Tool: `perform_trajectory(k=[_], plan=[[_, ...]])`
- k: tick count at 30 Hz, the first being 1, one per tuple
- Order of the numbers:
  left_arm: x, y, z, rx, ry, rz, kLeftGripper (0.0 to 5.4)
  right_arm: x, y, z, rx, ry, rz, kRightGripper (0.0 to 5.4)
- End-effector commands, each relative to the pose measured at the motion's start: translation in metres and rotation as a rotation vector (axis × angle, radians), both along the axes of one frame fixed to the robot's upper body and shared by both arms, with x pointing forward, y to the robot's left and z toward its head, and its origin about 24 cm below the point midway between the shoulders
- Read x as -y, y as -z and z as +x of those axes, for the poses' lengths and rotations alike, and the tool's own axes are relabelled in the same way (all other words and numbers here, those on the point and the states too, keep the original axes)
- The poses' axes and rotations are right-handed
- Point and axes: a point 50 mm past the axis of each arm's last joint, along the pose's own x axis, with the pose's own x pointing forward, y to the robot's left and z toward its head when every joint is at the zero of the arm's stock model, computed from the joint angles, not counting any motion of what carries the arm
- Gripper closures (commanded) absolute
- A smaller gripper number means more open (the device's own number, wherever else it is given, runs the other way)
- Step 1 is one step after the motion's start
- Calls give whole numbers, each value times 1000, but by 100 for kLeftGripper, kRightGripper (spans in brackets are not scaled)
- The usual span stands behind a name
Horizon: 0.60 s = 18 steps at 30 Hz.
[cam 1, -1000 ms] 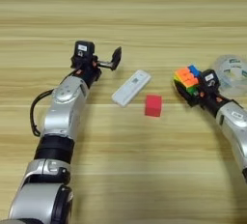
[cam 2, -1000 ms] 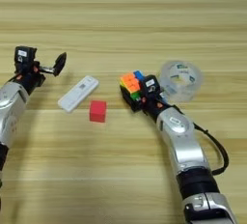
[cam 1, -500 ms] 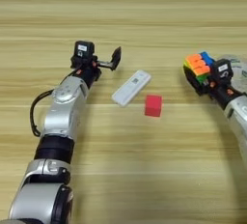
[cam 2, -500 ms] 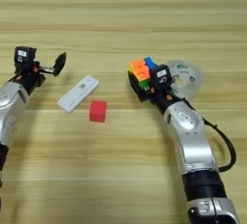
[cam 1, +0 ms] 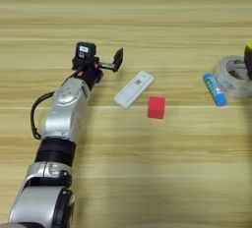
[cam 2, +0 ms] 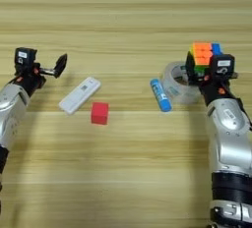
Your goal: Move the objects on the table
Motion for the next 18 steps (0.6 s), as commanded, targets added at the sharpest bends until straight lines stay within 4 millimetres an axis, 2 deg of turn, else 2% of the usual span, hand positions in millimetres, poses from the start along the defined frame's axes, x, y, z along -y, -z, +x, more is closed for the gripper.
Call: perform_trajectory(k=[1, 7, 18], plan=[[0, -4, 3, 16, -2, -6, 0, 19, 2, -3, -33, 117, 2, 203], [0, -4, 3, 16, -2, -7, 0, 31, 19, 0, -117, 178, 25, 203], [-1, -5, 3, 16, 1, -5, 0, 33, 54, 8, -249, 192, 78, 203]])
